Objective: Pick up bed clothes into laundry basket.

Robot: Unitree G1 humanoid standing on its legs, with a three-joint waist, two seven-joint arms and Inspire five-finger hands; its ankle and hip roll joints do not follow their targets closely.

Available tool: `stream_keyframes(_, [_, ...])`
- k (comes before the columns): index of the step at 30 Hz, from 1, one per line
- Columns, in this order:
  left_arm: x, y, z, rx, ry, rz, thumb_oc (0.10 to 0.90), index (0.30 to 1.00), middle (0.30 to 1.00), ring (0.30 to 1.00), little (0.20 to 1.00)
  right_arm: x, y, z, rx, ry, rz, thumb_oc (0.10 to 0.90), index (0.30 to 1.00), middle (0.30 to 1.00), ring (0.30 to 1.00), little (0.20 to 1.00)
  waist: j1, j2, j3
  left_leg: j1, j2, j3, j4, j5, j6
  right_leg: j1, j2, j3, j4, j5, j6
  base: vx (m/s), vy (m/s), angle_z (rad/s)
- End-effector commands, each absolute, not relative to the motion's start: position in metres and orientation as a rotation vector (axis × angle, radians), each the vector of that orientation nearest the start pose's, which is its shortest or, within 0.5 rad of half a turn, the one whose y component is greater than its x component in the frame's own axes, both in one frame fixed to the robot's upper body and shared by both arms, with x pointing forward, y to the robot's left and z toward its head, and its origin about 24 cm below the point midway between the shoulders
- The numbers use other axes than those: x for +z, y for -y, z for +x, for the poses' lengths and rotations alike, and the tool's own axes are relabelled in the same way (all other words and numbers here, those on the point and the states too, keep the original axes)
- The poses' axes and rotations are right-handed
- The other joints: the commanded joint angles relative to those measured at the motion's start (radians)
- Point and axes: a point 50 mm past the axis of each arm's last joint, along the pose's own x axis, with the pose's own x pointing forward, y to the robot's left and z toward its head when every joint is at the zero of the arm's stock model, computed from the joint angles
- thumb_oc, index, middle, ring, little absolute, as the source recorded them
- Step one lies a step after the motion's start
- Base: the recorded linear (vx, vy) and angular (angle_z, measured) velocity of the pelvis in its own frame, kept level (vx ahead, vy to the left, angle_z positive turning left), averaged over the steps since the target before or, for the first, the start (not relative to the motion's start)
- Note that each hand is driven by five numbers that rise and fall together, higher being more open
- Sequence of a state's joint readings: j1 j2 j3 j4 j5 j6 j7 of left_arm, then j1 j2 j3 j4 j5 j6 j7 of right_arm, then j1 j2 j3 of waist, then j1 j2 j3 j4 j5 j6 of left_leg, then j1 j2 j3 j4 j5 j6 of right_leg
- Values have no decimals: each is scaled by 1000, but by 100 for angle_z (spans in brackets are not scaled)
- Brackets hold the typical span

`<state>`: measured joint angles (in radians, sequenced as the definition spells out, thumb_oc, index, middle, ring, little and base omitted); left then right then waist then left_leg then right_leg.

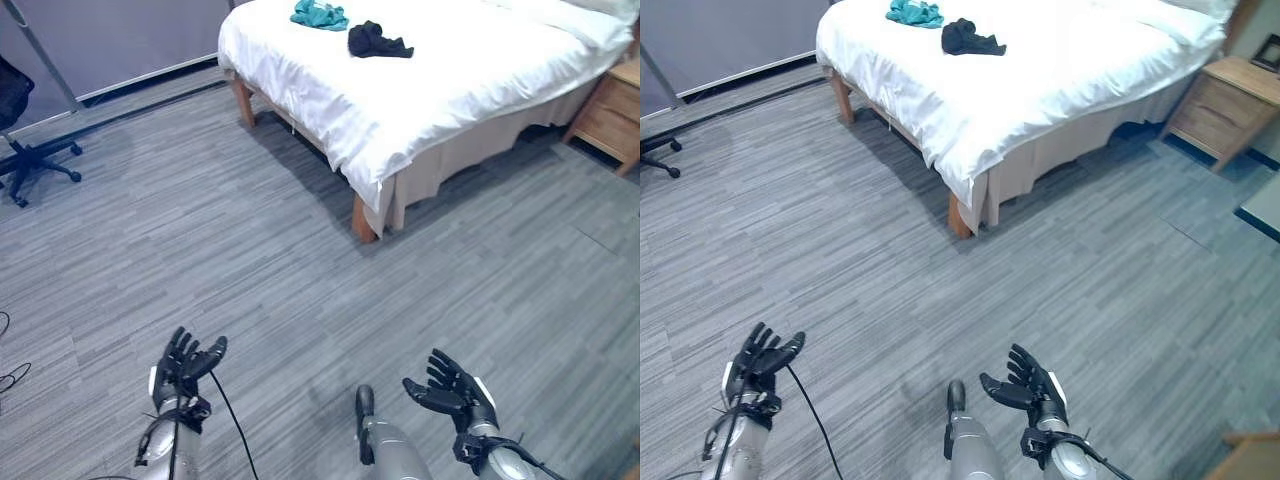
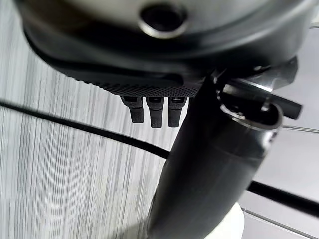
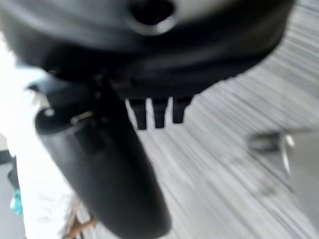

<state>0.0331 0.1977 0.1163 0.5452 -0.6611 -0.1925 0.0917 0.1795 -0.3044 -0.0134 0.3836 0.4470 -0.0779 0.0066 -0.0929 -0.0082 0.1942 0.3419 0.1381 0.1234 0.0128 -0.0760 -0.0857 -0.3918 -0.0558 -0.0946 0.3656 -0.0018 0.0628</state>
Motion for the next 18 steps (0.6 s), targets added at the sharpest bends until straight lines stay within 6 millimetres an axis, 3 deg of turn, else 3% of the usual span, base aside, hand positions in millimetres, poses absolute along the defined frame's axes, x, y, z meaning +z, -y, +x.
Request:
stream_keyframes(1, [3,-283,237,464,2,-313,800,900,900,900,900,-17,251,204,-166,-211,104,800,900,900,900,900,-22,2,-53,-92,-112,-6,139,71,-1,180,-74,-16,-272,197,91,374,-239,32])
stream_keyframes(2, [3,-281,240,459,3,-324,800,900,900,900,900,-13,254,206,-171,-193,99,800,900,900,900,900,-19,-3,-46,-132,-96,1,231,125,-22,206,-76,-32,-277,187,77,576,-461,31])
stream_keyframes(3, [5,-278,242,442,13,-347,800,900,900,900,900,-8,261,204,-184,-172,105,800,900,900,900,900,-8,-29,-32,-240,-50,16,437,243,-60,272,-74,-73,-299,155,34,290,-300,28])
stream_keyframes(4, [5,-278,242,441,13,-347,800,900,900,900,900,-8,261,204,-184,-171,106,800,900,900,900,900,-11,-26,-32,-248,-45,10,449,239,-62,272,-71,-78,-300,155,32,391,-424,53])
stream_keyframes(5, [5,-276,244,440,14,-365,800,900,900,900,900,-6,266,205,-201,-170,92,800,900,900,900,900,3,-47,-15,-320,-4,72,551,273,-68,317,-72,-101,-314,126,3,184,-199,42])
stream_keyframes(6, [5,-276,244,440,15,-365,800,900,900,900,900,-6,266,205,-202,-169,92,800,900,900,900,900,4,-45,-14,-321,-1,72,556,270,-69,317,-70,-101,-314,126,3,292,-280,37])
stream_keyframes(7, [4,-274,246,445,14,-384,800,900,900,900,900,-6,268,205,-212,-171,83,800,900,900,900,900,3,-55,-13,-345,66,136,548,301,-74,338,-77,-116,-323,113,-3,302,-141,9])
stream_keyframes(8, [-1,-272,245,444,-5,-405,800,900,900,900,900,-6,271,205,-232,-177,65,800,900,900,900,900,23,-56,-11,-373,136,182,474,305,-76,383,-67,-116,-350,88,-2,308,-141,21])
stream_keyframes(10, [-1,-272,245,443,-5,-405,800,900,900,900,900,-6,271,205,-232,-177,65,800,900,900,900,900,24,-55,-9,-370,136,183,474,304,-76,387,-66,-116,-352,88,-2,247,2,10])
stream_keyframes(11, [-9,-271,239,462,-40,-408,800,900,900,900,900,-7,275,201,-262,-177,83,800,900,900,900,900,27,-39,-17,-397,176,192,303,332,-90,408,-65,-113,-353,63,16,294,54,-23])
stream_keyframes(14, [-10,-271,238,467,-45,-407,800,900,900,900,900,-8,275,199,-264,-184,79,800,900,900,900,900,27,-33,-20,-382,176,187,225,342,-92,412,-72,-112,-342,44,23,275,137,-18])
stream_keyframes(15, [-11,-270,238,487,-41,-426,800,900,900,900,900,-11,275,197,-257,-202,63,800,900,900,900,900,32,-2,-24,-392,181,131,51,357,-94,420,-87,-102,-303,-15,38,268,194,-35])
stream_keyframes(18, [-12,-272,235,499,-40,-429,800,900,900,900,900,-14,275,195,-252,-220,46,800,900,900,900,900,48,12,-26,-420,190,73,-40,375,-102,436,-97,-83,-271,-49,46,306,202,-27])
